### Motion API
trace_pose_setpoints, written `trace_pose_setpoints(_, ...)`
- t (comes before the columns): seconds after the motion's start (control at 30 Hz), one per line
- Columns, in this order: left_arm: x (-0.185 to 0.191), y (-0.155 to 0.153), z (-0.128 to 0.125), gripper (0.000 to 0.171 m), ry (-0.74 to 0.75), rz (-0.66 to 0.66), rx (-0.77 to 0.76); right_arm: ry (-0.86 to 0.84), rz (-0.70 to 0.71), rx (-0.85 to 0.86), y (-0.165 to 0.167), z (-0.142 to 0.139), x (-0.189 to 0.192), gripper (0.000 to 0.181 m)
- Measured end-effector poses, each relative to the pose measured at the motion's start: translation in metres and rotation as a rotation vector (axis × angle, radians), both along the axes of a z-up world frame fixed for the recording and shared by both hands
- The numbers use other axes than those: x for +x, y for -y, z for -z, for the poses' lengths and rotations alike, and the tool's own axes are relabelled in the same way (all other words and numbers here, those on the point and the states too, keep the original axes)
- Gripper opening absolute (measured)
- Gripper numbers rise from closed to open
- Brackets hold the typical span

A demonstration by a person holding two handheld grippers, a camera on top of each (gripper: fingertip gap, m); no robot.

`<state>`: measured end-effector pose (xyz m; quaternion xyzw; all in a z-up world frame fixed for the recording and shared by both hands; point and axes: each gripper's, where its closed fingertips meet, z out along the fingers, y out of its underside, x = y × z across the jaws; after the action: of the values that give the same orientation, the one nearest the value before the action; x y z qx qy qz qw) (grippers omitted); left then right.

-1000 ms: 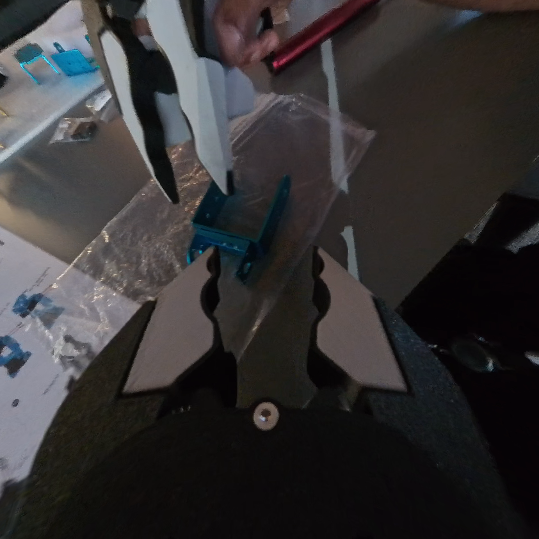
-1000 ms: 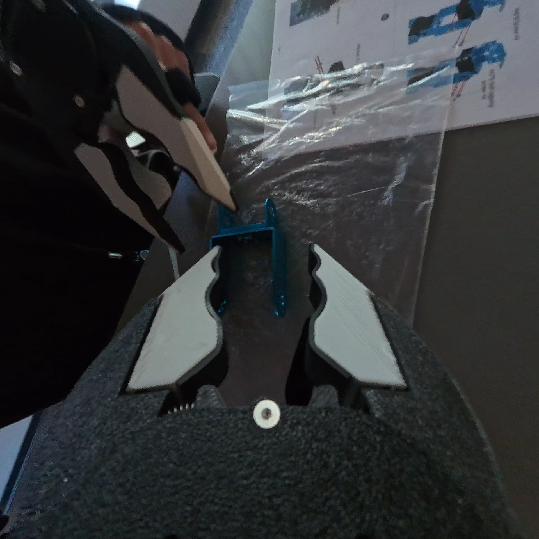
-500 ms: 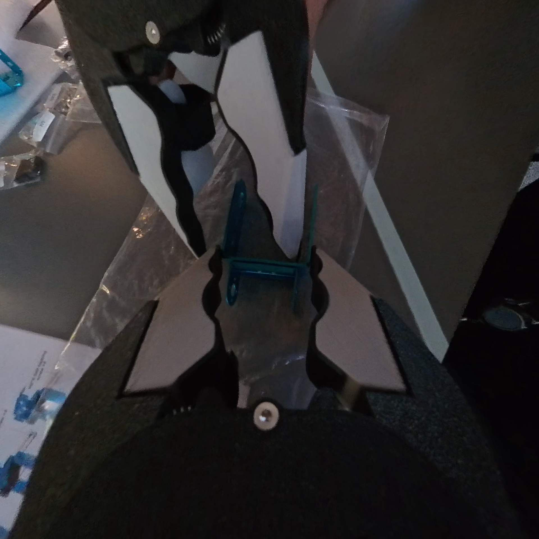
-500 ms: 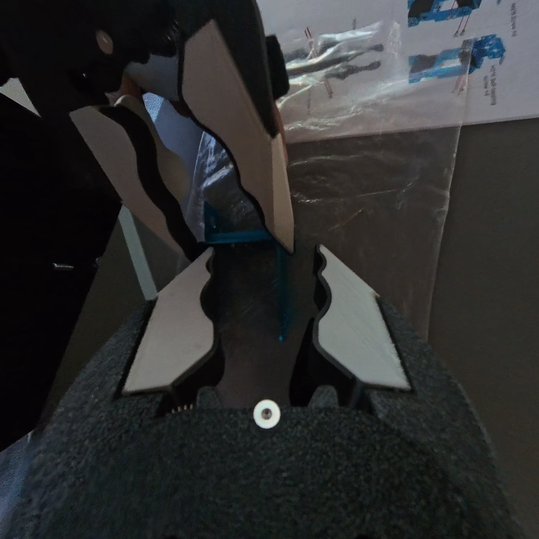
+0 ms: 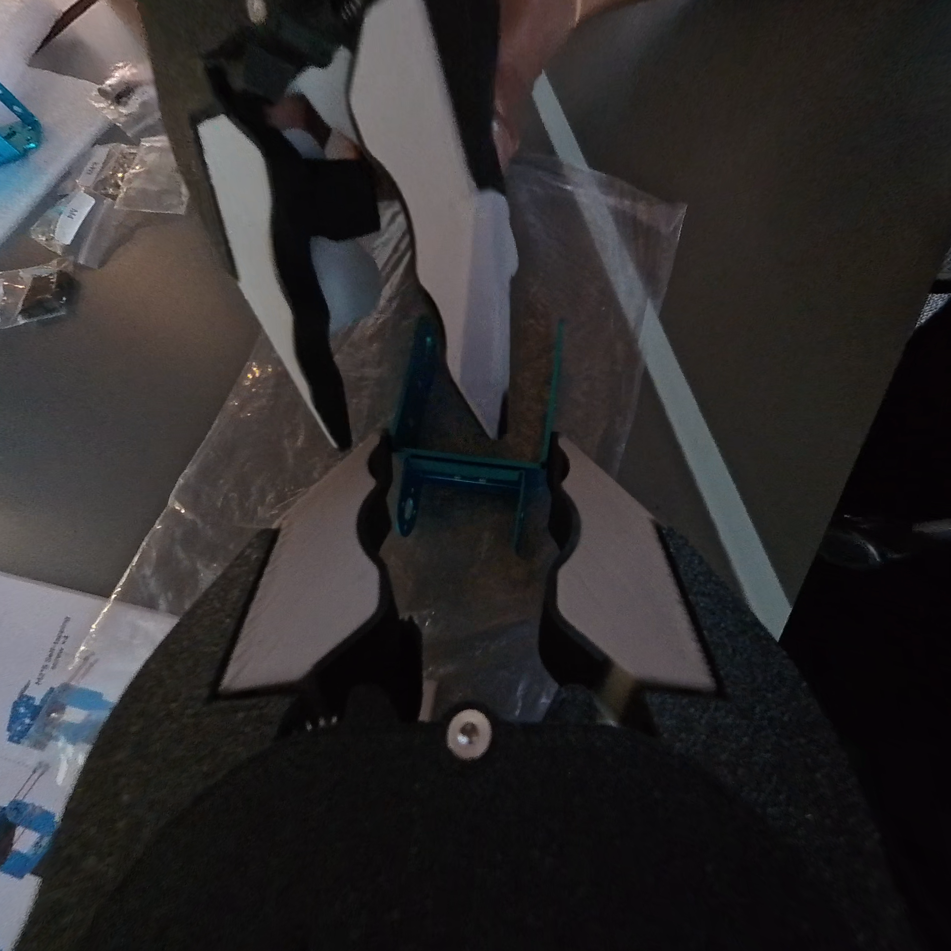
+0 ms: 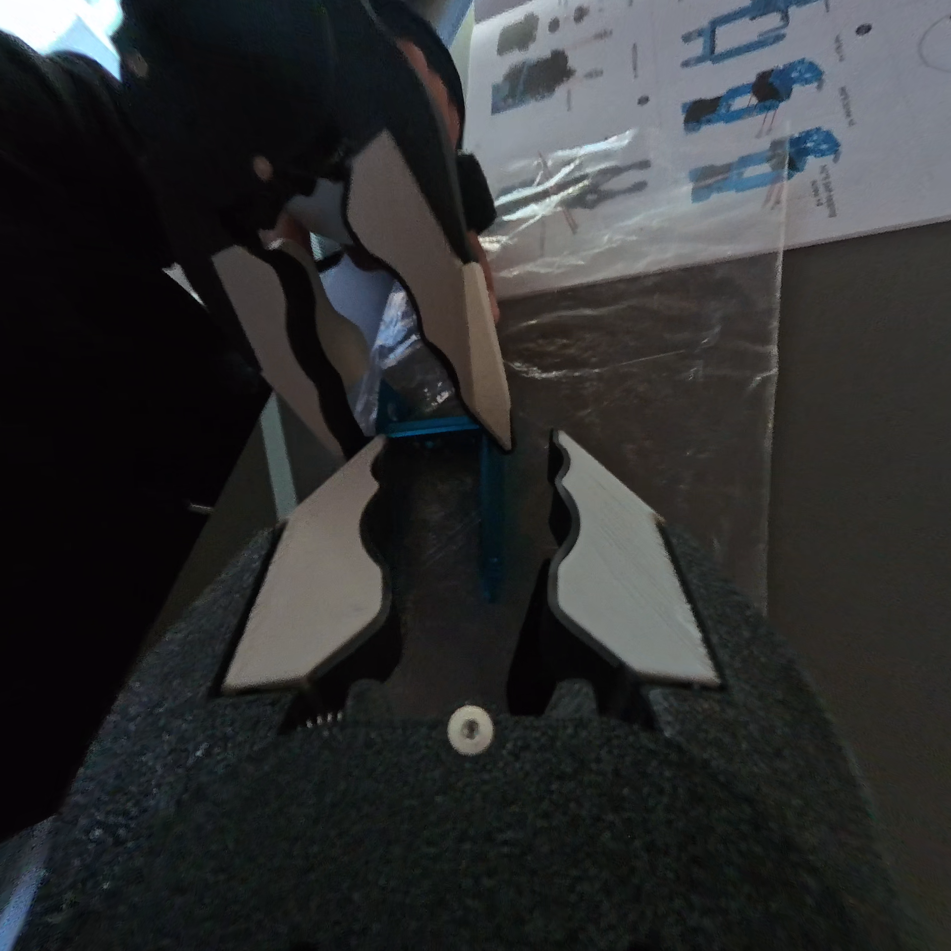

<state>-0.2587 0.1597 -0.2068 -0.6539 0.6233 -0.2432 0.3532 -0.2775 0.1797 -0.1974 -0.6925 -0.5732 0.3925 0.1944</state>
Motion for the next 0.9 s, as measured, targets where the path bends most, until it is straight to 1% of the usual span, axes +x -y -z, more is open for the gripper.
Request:
trace_pose_setpoints(0.07, 0.000, 0.000, 0.000, 0.060, 0.001, -0.001, 0.001, 0.044, -0.009, 0.066, 0.003, 0.010, -0.002, 0.062)
trace_pose_setpoints(0.13, 0.000, 0.000, 0.000, 0.060, 0.002, -0.002, -0.003, 0.042, -0.004, 0.121, 0.001, 0.008, -0.003, 0.065)
trace_pose_setpoints(0.17, 0.000, 0.000, 0.000, 0.060, 0.002, -0.003, -0.002, 0.039, 0.000, 0.111, 0.001, 0.009, -0.003, 0.065)
trace_pose_setpoints(0.23, 0.000, 0.000, 0.000, 0.060, 0.002, -0.004, 0.001, 0.028, 0.017, 0.087, -0.003, 0.008, -0.001, 0.056)
trace_pose_setpoints(0.3, 0.000, 0.000, 0.000, 0.060, 0.002, -0.004, 0.001, 0.001, 0.037, 0.089, -0.007, 0.003, 0.000, 0.052)
trace_pose_setpoints(0.37, 0.000, 0.000, 0.000, 0.060, 0.003, -0.005, 0.001, -0.012, 0.029, 0.084, -0.006, 0.001, 0.000, 0.056)
trace_pose_setpoints(0.5, 0.000, 0.000, 0.000, 0.061, 0.003, -0.005, 0.000, 0.027, 0.015, 0.158, -0.003, 0.008, -0.001, 0.058)
trace_pose_setpoints(0.57, 0.000, 0.000, 0.000, 0.061, 0.003, -0.005, -0.001, 0.019, 0.025, 0.174, -0.005, 0.007, -0.002, 0.059)
trace_pose_setpoints(0.7, 0.000, 0.000, 0.000, 0.060, 0.003, -0.005, -0.004, -0.045, 0.045, 0.134, -0.007, -0.003, -0.001, 0.053)
trace_pose_setpoints(0.8, 0.000, 0.000, 0.000, 0.060, 0.003, -0.005, -0.005, -0.003, 0.011, 0.164, -0.002, 0.005, -0.001, 0.057)
trace_pose_setpoints(0.9, 0.000, 0.000, 0.000, 0.061, 0.003, -0.005, -0.005, 0.010, 0.029, 0.200, -0.005, 0.006, -0.002, 0.059)
